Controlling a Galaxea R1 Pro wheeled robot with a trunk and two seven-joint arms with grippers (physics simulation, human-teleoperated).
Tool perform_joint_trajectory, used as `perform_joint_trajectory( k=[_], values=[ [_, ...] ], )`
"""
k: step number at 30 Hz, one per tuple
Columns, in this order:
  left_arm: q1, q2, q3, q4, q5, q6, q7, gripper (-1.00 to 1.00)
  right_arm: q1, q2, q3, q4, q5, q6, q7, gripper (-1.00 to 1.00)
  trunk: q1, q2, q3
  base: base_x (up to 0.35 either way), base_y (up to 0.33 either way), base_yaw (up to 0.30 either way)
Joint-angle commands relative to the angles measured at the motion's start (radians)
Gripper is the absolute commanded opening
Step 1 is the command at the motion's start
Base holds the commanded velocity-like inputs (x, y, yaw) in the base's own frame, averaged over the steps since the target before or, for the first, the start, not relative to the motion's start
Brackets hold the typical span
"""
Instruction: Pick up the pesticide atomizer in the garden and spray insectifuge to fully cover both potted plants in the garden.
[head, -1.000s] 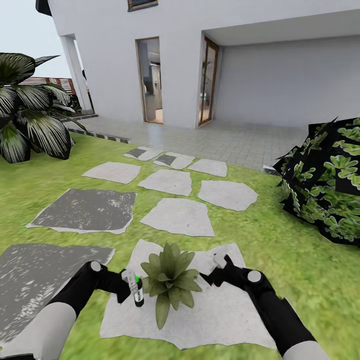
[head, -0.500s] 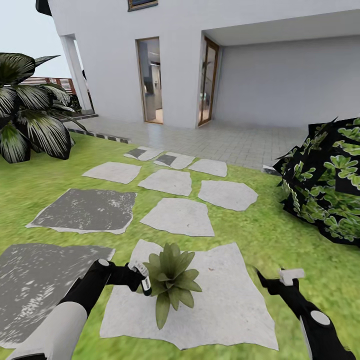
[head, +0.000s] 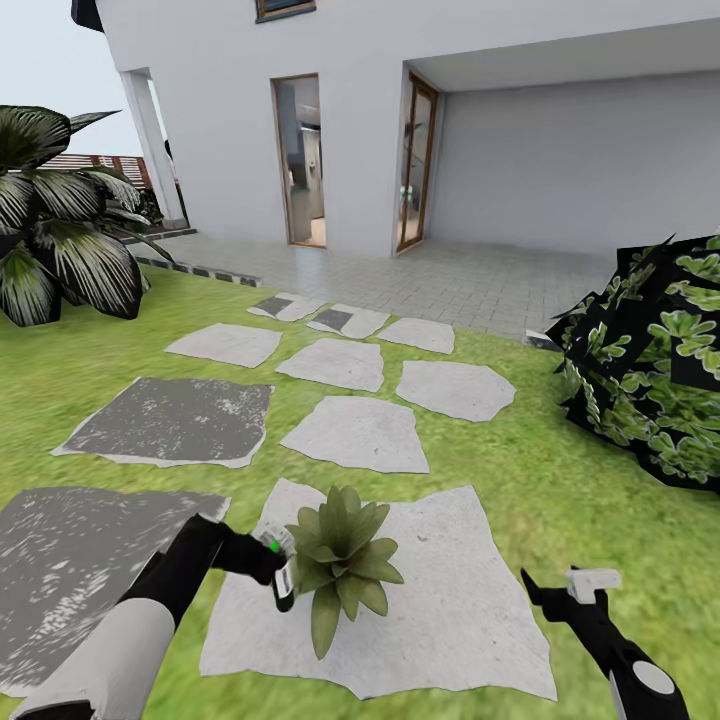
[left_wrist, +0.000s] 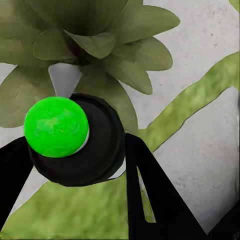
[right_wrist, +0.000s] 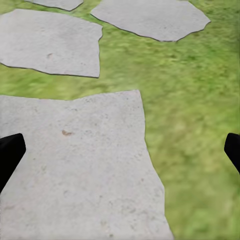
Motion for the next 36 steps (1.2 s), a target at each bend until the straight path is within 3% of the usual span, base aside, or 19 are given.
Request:
perform_joint_trajectory(
  k=[1,9,10,11,12,31,36],
  values=[
    [-0.002,-0.001,0.004,-0.001,-0.005,0.026,-0.007,-1.0,-0.001,0.001,-0.005,0.002,0.01,-0.007,0.005,1.0,0.0,0.0,-0.001,0.0,0.0,0.0],
    [-0.058,-0.012,-0.006,-0.001,-0.014,0.245,-0.005,-1.0,-0.001,0.002,-0.001,0.032,0.011,-0.008,0.003,1.0,0.0,0.0,-0.001,0.0,0.0,0.0],
    [-0.078,-0.014,-0.009,-0.001,-0.014,0.329,-0.006,-1.0,-0.001,0.002,0.001,0.034,0.013,-0.008,0.003,1.0,0.0,0.0,-0.001,0.0,0.0,0.0],
    [-0.083,-0.014,-0.015,0.0,-0.015,0.359,-0.006,-1.0,-0.001,0.002,0.001,0.034,0.014,-0.008,0.003,1.0,0.0,0.0,-0.001,0.0,0.0,0.0],
    [-0.083,-0.001,-0.156,0.017,-0.012,0.47,-0.007,-1.0,-0.001,0.002,0.002,0.028,0.015,-0.006,0.005,1.0,0.0,0.0,-0.001,0.0,0.0,0.0],
    [-0.065,0.005,-0.168,0.045,-0.014,0.473,-0.005,-1.0,-0.001,0.002,0.0,0.035,0.012,-0.008,0.003,1.0,0.0,0.0,-0.001,0.023,-0.01,-0.008],
    [-0.056,0.002,-0.168,0.045,-0.04,0.473,-0.005,-1.0,-0.001,0.002,0.0,0.034,0.012,-0.006,0.003,1.0,0.0,0.0,-0.001,0.152,-0.204,-0.244]
  ],
)
